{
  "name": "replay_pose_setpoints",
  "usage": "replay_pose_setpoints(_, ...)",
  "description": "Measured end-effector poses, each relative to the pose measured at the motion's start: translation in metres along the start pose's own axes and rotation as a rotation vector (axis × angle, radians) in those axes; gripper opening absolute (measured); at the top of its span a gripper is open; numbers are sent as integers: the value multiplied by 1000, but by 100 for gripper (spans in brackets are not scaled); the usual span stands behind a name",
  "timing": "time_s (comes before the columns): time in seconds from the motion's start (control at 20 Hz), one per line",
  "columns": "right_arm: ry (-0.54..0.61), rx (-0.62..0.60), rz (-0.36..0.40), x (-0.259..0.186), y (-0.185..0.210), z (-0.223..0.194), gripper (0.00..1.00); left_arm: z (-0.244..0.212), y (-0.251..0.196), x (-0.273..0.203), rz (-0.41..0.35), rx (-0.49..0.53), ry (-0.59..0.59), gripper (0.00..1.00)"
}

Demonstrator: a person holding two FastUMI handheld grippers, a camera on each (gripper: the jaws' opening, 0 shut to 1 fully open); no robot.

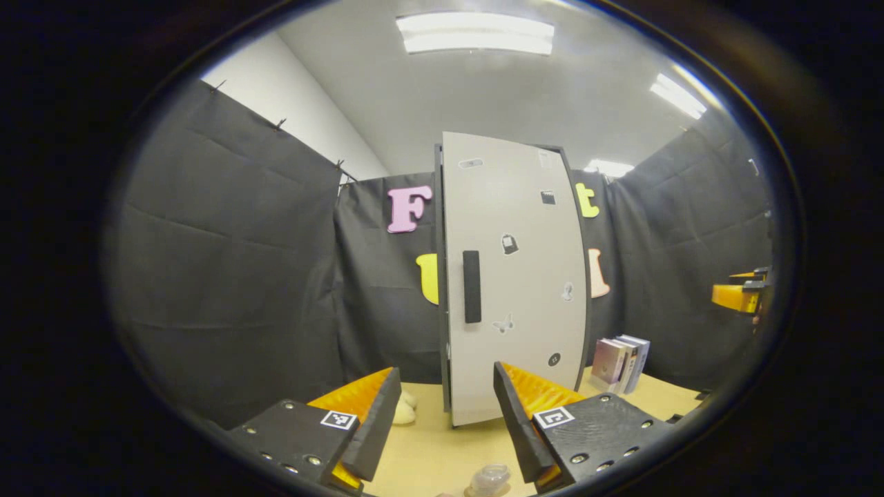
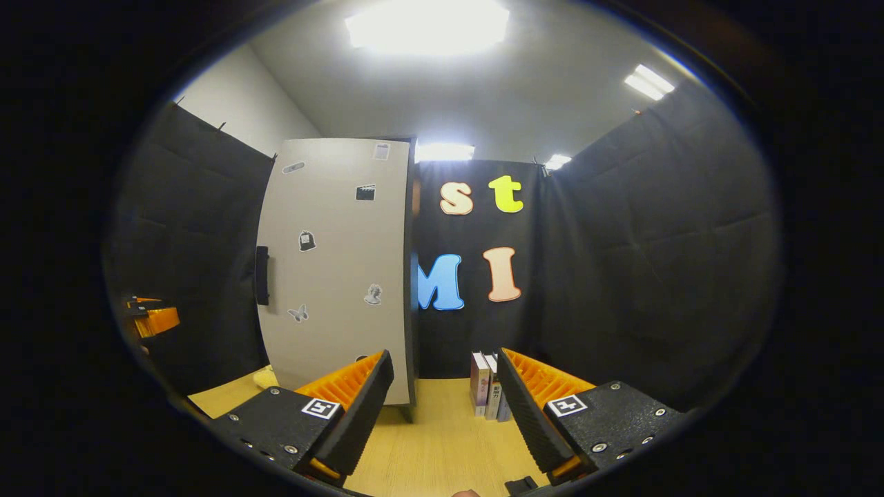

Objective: Open the cabinet door with the right hand, grasp the bottle in the cabinet with the left hand and place it on the coaster, then close the cabinet door with the right hand.

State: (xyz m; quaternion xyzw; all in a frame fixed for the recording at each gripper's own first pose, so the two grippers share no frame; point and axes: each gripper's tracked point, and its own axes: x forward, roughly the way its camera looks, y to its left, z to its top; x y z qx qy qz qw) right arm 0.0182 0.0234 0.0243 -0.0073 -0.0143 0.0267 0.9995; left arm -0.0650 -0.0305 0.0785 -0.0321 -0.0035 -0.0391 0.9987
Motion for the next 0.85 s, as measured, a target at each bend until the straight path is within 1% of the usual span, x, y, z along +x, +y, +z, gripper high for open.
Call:
replay_pose_setpoints(0.05,-1,-4,-5,0,-5,-1,93,1,-1,1,3,2,0,74)
replay_pose_setpoints(0.1,-2,-4,-7,-1,-9,-2,93,-1,-2,-1,6,4,0,81)
replay_pose_setpoints(0.2,0,-1,-11,0,-14,-5,93,-4,-1,-1,14,7,5,81)
replay_pose_setpoints(0.25,2,3,-10,2,-15,-7,93,-4,-2,-3,17,6,8,77)
replay_pose_setpoints(0.4,6,10,-6,3,-14,-12,93,-9,1,-4,26,13,14,77)
replay_pose_setpoints(0.45,7,10,-4,5,-14,-13,93,-10,1,-6,27,16,17,73)
replay_pose_setpoints(0.5,6,10,-3,4,-13,-13,93,-10,2,-6,28,17,18,77)
replay_pose_setpoints(0.85,5,16,4,5,-6,-16,93,-7,7,-9,36,20,11,77)
